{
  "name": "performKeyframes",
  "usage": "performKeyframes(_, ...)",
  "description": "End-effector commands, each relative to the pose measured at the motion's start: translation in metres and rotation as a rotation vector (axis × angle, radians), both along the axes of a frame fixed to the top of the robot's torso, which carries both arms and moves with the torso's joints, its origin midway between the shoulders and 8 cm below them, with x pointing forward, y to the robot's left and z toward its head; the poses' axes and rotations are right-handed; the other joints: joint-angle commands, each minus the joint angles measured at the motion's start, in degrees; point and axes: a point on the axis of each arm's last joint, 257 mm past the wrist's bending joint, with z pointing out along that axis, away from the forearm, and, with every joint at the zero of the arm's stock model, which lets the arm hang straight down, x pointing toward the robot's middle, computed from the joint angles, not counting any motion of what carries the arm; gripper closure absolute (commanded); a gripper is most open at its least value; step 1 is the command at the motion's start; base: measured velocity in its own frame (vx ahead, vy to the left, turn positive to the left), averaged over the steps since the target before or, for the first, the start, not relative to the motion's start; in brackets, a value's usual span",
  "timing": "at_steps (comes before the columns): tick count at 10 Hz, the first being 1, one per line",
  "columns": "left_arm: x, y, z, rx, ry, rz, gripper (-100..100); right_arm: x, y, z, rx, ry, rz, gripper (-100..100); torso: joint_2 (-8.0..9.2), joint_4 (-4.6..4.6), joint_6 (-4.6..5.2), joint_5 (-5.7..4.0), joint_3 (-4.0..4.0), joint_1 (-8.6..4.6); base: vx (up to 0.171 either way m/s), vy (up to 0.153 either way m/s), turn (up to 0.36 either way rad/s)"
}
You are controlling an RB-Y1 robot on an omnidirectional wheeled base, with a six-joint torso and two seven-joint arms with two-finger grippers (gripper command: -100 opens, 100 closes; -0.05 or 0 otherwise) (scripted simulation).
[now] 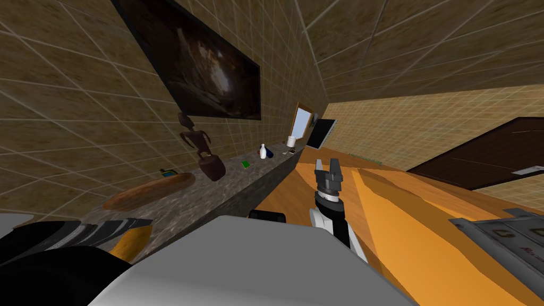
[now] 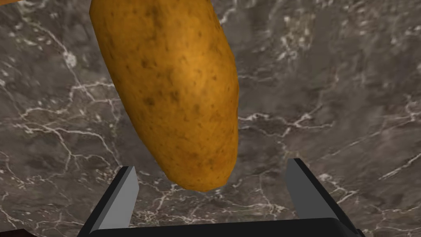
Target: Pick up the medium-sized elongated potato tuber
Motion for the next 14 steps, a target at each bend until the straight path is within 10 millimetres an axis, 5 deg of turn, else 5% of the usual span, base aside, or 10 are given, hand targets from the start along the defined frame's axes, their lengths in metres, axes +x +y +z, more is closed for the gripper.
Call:
performKeyframes(1,0.011,-0.003,-0.003,-0.019,-0.038,-0.072,-100,0.0,0.0,0.0,0.0,0.0,0.0,0,0.0,0.0,0.0,0.0,0.0,0.0,0.038,-0.044,0.132)
performKeyframes(4,-0.003,0.022,0.004,0.029,-0.027,-0.066,-100,0.0,0.0,0.0,0.0,0.0,0.0,0,-0.05,-0.02,0.01,-0.02,-0.03,-0.06,0.015,-0.017,0.051)
performKeyframes(10,-0.003,0.024,0.005,0.033,-0.027,-0.065,-100,0.0,0.0,0.0,0.0,0.0,0.0,0,0.01,-0.02,-0.06,0.06,0.0,0.03,0.002,-0.002,0.006)
performKeyframes(14,-0.019,0.024,-0.015,0.035,-0.031,0.045,-100,0.0,0.0,0.0,0.0,0.0,0.0,0,0.54,0.1,-0.01,0.09,0.3,0.18,-0.121,0.019,-0.269)
